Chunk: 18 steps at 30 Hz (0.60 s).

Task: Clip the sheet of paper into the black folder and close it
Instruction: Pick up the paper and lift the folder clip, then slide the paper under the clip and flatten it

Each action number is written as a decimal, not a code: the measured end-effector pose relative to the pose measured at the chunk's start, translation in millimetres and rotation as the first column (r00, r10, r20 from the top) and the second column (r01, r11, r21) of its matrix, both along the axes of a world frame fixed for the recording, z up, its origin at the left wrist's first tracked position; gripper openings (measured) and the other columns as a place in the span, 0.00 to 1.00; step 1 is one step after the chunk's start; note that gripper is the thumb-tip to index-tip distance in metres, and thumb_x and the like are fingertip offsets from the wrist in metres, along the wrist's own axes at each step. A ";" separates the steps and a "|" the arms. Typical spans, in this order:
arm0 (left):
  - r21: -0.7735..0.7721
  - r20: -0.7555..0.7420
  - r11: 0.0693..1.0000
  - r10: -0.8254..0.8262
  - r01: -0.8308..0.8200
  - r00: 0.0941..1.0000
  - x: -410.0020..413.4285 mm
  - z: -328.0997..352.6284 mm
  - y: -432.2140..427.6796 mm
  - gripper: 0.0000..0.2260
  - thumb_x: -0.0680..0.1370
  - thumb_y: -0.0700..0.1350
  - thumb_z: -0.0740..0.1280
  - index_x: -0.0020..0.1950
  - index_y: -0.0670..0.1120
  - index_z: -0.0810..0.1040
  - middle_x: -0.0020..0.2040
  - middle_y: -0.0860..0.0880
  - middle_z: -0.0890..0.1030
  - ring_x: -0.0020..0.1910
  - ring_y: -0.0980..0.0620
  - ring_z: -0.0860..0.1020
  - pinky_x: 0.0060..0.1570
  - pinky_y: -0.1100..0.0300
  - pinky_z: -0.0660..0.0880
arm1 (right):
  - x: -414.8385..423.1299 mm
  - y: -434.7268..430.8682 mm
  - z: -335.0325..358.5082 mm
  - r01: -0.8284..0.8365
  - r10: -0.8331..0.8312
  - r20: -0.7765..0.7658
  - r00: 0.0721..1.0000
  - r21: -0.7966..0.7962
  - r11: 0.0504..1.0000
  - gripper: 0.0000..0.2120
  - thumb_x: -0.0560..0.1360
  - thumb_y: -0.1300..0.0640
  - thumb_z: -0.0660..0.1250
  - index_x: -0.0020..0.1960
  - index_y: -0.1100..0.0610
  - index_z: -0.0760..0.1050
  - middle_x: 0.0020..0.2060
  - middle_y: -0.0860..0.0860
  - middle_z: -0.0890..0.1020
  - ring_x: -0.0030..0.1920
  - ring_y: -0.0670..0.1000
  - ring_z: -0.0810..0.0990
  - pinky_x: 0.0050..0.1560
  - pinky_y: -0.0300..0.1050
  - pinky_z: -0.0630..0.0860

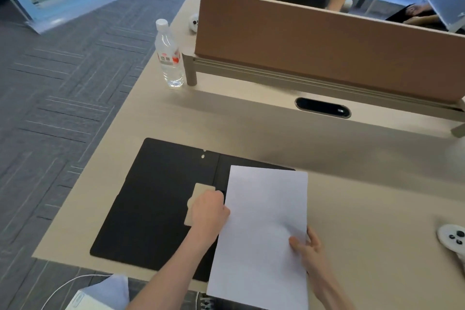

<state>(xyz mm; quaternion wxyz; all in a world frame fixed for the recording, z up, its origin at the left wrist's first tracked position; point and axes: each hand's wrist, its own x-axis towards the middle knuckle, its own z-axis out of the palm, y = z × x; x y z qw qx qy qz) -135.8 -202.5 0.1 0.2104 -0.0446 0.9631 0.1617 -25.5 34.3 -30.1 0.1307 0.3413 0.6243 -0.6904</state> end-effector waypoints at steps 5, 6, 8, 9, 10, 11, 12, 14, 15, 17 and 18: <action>-0.061 0.036 0.996 -0.069 0.071 0.997 -7.3 9.7 6.3 0.17 0.78 0.35 0.61 0.32 0.46 0.61 0.40 0.44 0.76 0.38 0.48 0.75 0.36 0.59 0.68 | -6.6 -6.5 -3.0 0.044 -0.044 -0.011 0.999 0.032 0.999 0.17 0.75 0.68 0.66 0.60 0.53 0.77 0.52 0.54 0.86 0.50 0.58 0.85 0.52 0.58 0.81; -0.049 0.033 0.996 -0.068 0.069 0.997 -7.7 8.7 5.3 0.18 0.77 0.35 0.61 0.31 0.47 0.60 0.40 0.45 0.77 0.38 0.48 0.76 0.36 0.58 0.69 | -8.6 -7.6 -3.2 0.051 -0.051 -0.012 0.999 0.029 0.998 0.17 0.76 0.68 0.66 0.61 0.54 0.77 0.53 0.54 0.86 0.51 0.59 0.85 0.54 0.60 0.80; -0.010 0.028 0.999 -0.052 0.052 0.998 -8.3 5.5 1.6 0.19 0.76 0.34 0.61 0.30 0.47 0.59 0.34 0.49 0.71 0.35 0.49 0.72 0.32 0.59 0.68 | -12.2 -10.5 -4.5 0.058 -0.058 -0.013 0.998 0.028 0.998 0.17 0.76 0.68 0.65 0.61 0.54 0.77 0.54 0.55 0.85 0.53 0.60 0.84 0.57 0.63 0.78; 0.016 0.030 0.999 -0.046 0.045 0.998 -9.1 1.7 -0.9 0.18 0.75 0.33 0.61 0.30 0.46 0.59 0.32 0.50 0.66 0.32 0.50 0.69 0.30 0.60 0.65 | -14.2 -12.5 -5.0 0.059 -0.058 -0.014 0.998 0.027 0.998 0.16 0.76 0.67 0.66 0.61 0.53 0.77 0.55 0.56 0.85 0.54 0.61 0.83 0.58 0.65 0.77; 0.037 0.035 0.999 -0.039 0.038 0.999 -10.3 -0.9 -3.6 0.18 0.74 0.33 0.62 0.30 0.46 0.58 0.31 0.51 0.64 0.30 0.51 0.66 0.29 0.60 0.64 | -15.9 -14.3 -5.5 0.055 -0.055 -0.016 0.998 0.028 0.998 0.16 0.76 0.67 0.66 0.61 0.52 0.77 0.56 0.56 0.84 0.55 0.61 0.83 0.59 0.66 0.77; 0.051 0.036 0.998 -0.034 0.032 0.999 -11.7 -3.3 -6.0 0.18 0.73 0.33 0.62 0.30 0.47 0.58 0.30 0.51 0.63 0.29 0.51 0.65 0.29 0.58 0.64 | -17.9 -15.9 -6.0 0.049 -0.048 -0.021 0.999 0.033 0.998 0.16 0.76 0.67 0.66 0.60 0.52 0.77 0.56 0.56 0.84 0.55 0.61 0.83 0.59 0.67 0.76; 0.061 0.041 0.998 -0.029 0.027 0.999 -12.6 -4.6 -8.4 0.17 0.73 0.34 0.63 0.30 0.47 0.58 0.31 0.51 0.63 0.29 0.51 0.64 0.30 0.58 0.64 | -19.7 -16.8 -6.1 0.038 -0.037 -0.027 0.999 0.041 0.998 0.16 0.76 0.67 0.66 0.60 0.52 0.77 0.56 0.56 0.84 0.55 0.61 0.83 0.58 0.68 0.76; 0.087 0.057 0.996 -0.019 0.014 0.998 -14.1 -6.1 -11.5 0.17 0.72 0.35 0.63 0.30 0.47 0.59 0.31 0.51 0.63 0.27 0.52 0.62 0.28 0.59 0.63 | -22.9 -18.3 -5.6 0.020 -0.018 -0.041 0.999 0.062 0.998 0.16 0.76 0.67 0.65 0.59 0.51 0.78 0.55 0.56 0.85 0.54 0.61 0.84 0.56 0.68 0.78; 0.098 0.066 0.995 -0.013 0.006 0.998 -14.8 -6.2 -12.1 0.17 0.73 0.35 0.64 0.31 0.47 0.60 0.30 0.51 0.64 0.27 0.52 0.63 0.27 0.59 0.63 | -23.8 -18.7 -5.1 0.019 -0.015 -0.045 0.999 0.077 0.997 0.16 0.76 0.68 0.65 0.59 0.51 0.78 0.55 0.55 0.85 0.53 0.61 0.84 0.56 0.67 0.78; 0.105 0.074 0.994 -0.003 -0.005 0.997 -16.5 -6.3 -12.5 0.16 0.73 0.35 0.64 0.31 0.47 0.61 0.30 0.50 0.65 0.27 0.52 0.65 0.26 0.59 0.65 | -24.1 -19.8 -5.3 0.013 -0.008 -0.053 0.999 0.102 0.995 0.17 0.76 0.68 0.64 0.59 0.51 0.77 0.55 0.55 0.85 0.53 0.59 0.84 0.56 0.66 0.78; 0.108 0.077 0.994 0.000 -0.008 0.997 -17.1 -6.1 -12.5 0.15 0.73 0.35 0.65 0.31 0.47 0.62 0.30 0.50 0.65 0.27 0.51 0.65 0.27 0.58 0.66 | -23.4 -20.4 -5.2 0.010 -0.004 -0.054 0.999 0.112 0.994 0.17 0.76 0.68 0.64 0.60 0.51 0.77 0.55 0.54 0.85 0.53 0.59 0.84 0.56 0.65 0.79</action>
